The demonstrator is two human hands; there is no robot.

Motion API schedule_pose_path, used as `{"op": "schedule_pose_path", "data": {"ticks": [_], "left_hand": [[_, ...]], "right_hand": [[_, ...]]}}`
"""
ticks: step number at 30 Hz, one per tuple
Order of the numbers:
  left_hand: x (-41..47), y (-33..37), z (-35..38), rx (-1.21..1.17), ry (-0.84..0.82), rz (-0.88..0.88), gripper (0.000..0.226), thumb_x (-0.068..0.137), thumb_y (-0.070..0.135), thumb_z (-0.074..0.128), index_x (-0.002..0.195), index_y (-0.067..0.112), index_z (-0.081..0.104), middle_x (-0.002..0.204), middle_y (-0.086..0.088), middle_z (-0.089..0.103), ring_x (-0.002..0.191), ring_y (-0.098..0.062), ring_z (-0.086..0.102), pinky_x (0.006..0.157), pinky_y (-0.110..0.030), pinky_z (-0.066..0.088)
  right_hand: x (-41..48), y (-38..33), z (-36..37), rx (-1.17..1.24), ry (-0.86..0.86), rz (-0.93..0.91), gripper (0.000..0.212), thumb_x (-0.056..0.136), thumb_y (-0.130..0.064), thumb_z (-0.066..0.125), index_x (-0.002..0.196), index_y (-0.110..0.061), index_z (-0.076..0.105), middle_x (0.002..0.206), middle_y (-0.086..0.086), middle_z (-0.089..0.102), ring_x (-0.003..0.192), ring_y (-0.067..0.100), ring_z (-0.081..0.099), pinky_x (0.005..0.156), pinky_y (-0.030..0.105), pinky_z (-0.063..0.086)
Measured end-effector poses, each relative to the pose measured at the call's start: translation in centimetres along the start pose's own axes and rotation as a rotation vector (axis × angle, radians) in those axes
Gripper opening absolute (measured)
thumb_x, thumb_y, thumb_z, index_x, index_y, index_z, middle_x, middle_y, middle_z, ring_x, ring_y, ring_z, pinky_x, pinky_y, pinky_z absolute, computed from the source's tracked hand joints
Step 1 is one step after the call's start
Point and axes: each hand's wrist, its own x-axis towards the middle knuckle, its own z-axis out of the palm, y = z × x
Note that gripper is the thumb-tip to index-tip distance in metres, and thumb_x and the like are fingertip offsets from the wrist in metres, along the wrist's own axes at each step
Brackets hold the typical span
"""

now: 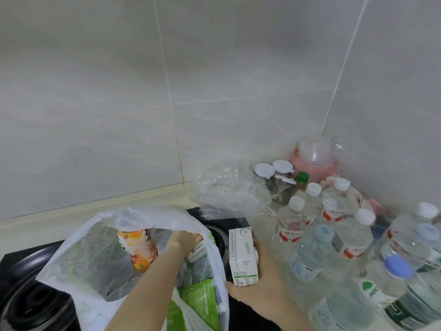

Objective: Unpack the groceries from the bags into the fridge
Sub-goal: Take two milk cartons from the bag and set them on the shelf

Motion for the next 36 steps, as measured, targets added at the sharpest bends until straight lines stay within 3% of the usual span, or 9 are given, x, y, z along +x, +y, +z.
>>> {"op": "schedule_pose_path", "data": {"ticks": [5,8,11,19,22,25,28,31,36], "left_hand": [[1.3,0.4,1.0,0.003,0.027,0.068,0.039,0.1,0.0,0.026,0.139,-0.001,0.025,0.142,-0.014,0.04,0.127,-0.03,0.045,0.099,-0.038,0.037],[0.8,0.5,0.8,0.007,0.069,0.081,0.039,0.098,-0.002,0.031,0.137,-0.002,0.031,0.137,-0.017,0.045,0.122,-0.033,0.049,0.091,-0.04,0.043],[0.6,0.4,1.1,0.034,0.1,0.093,0.041,0.095,-0.004,0.035,0.136,-0.001,0.032,0.134,-0.015,0.047,0.118,-0.031,0.052,0.087,-0.038,0.045],[-2.2,-0.5,1.6,0.181,0.286,0.226,0.053,0.094,-0.005,0.035,0.143,-0.005,0.016,0.143,-0.022,0.031,0.126,-0.038,0.038,0.105,-0.043,0.028],[-3.6,-1.1,1.3,0.04,0.298,0.22,0.052,0.093,-0.004,0.036,0.142,-0.003,0.02,0.141,-0.023,0.035,0.125,-0.038,0.04,0.104,-0.044,0.033],[-5.2,-1.5,1.8,-0.214,0.341,0.22,0.052,0.086,0.006,0.054,0.134,0.0,0.035,0.131,-0.019,0.045,0.117,-0.034,0.046,0.09,-0.042,0.043],[-6.8,-1.6,2.7,-0.366,0.483,0.21,0.061,0.074,0.025,0.071,0.125,0.004,0.045,0.121,-0.016,0.053,0.109,-0.033,0.054,0.083,-0.041,0.05],[-9.3,-1.5,2.7,-0.569,0.622,0.093,0.059,0.07,0.033,0.068,0.12,0.008,0.046,0.112,-0.012,0.054,0.098,-0.031,0.057,0.078,-0.043,0.05],[-13.4,-1.1,1.2,-0.922,0.9,-0.128,0.058,0.065,0.029,0.07,0.116,0.011,0.048,0.098,0.004,0.041,0.081,-0.012,0.047,0.066,-0.031,0.044]], "right_hand": [[0.1,0.5,-0.2,-0.016,-0.009,-0.006,0.07,0.059,-0.008,0.084,0.109,-0.039,0.046,0.099,-0.015,0.065,0.093,-0.007,0.062,0.072,0.014,0.05],[0.4,0.7,0.1,-0.021,-0.019,-0.01,0.071,0.057,-0.011,0.085,0.11,-0.039,0.047,0.099,-0.017,0.066,0.094,-0.002,0.063,0.076,0.021,0.054],[0.9,0.6,0.6,-0.035,-0.025,-0.032,0.069,0.058,-0.01,0.083,0.11,-0.039,0.047,0.097,-0.025,0.064,0.09,-0.003,0.063,0.073,0.019,0.053],[2.9,0.0,3.3,-0.022,-0.066,-0.027,0.077,0.056,-0.017,0.082,0.118,-0.045,0.044,0.104,-0.017,0.065,0.095,-0.004,0.062,0.08,0.022,0.053],[3.9,-0.5,3.9,-0.031,-0.066,-0.03,0.063,0.058,-0.017,0.081,0.102,-0.046,0.046,0.101,-0.014,0.064,0.093,-0.001,0.062,0.078,0.021,0.052],[4.7,-1.2,4.3,-0.048,-0.041,-0.065,0.064,0.062,-0.012,0.083,0.103,-0.043,0.044,0.101,-0.02,0.06,0.091,-0.008,0.058,0.073,0.012,0.048],[5.3,-2.2,4.1,-0.051,-0.016,-0.087,0.069,0.062,-0.012,0.086,0.114,-0.034,0.045,0.101,-0.022,0.057,0.093,-0.008,0.056,0.076,0.015,0.049],[5.4,-3.7,3.3,-0.077,0.01,-0.128,0.07,0.057,-0.018,0.089,0.109,-0.034,0.045,0.1,-0.022,0.058,0.093,-0.004,0.057,0.079,0.027,0.052],[5.3,-6.4,2.3,-0.101,0.109,-0.188,0.065,0.055,-0.032,0.09,0.103,-0.029,0.047,0.088,-0.022,0.059,0.08,-0.007,0.057,0.066,0.02,0.047]]}}
